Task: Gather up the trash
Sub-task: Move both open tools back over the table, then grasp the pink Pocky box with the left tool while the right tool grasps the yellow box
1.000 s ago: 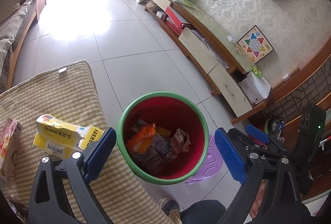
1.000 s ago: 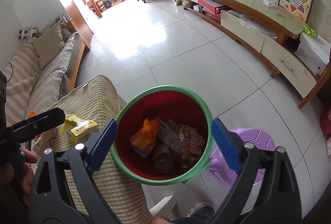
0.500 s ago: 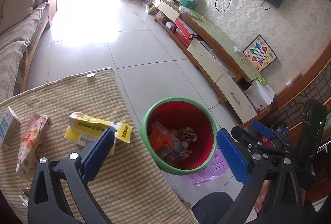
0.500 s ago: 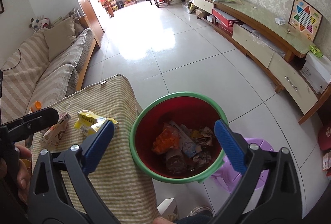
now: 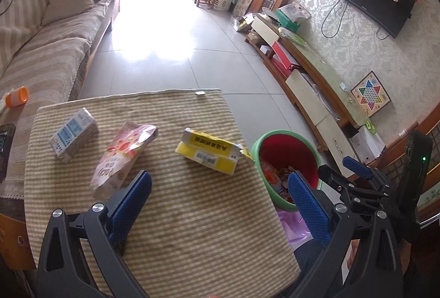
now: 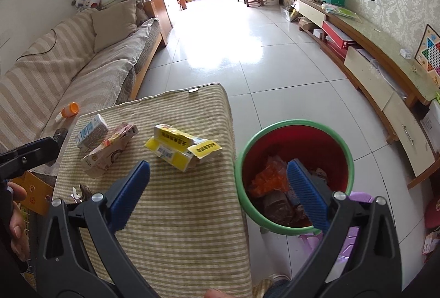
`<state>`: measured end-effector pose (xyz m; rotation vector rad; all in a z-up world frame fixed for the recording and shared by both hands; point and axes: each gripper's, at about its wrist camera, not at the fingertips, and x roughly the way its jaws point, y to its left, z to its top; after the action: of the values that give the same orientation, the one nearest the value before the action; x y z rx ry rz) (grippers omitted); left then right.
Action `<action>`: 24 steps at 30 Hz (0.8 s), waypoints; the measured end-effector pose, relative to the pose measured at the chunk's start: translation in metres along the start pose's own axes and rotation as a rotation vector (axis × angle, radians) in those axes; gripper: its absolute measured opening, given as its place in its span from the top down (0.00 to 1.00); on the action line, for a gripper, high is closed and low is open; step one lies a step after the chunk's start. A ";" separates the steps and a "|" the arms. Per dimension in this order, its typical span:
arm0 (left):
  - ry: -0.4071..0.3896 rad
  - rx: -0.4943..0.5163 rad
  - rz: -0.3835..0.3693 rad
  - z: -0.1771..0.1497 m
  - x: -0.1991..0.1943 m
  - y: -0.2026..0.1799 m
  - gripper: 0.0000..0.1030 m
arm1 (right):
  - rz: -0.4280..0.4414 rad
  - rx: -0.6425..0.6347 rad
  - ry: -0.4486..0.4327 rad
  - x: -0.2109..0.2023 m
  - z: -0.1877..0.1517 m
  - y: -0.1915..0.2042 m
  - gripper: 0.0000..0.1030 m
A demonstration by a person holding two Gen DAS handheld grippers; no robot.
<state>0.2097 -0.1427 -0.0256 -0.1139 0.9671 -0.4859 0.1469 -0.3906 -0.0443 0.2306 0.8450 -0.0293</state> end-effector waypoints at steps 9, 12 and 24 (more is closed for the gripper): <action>-0.006 -0.105 0.082 -0.036 -0.033 0.075 0.08 | 0.039 -0.096 0.028 0.016 -0.005 0.064 0.05; 0.003 -0.137 0.100 -0.047 -0.036 0.096 0.08 | 0.050 -0.117 0.045 0.023 -0.008 0.080 0.05; 0.060 -0.132 0.110 -0.049 -0.007 0.123 0.08 | 0.030 -0.153 0.098 0.053 -0.006 0.092 0.05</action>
<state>0.2090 -0.0248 -0.0863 -0.1646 1.0585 -0.3262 0.1887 -0.2960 -0.0702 0.1016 0.9368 0.0755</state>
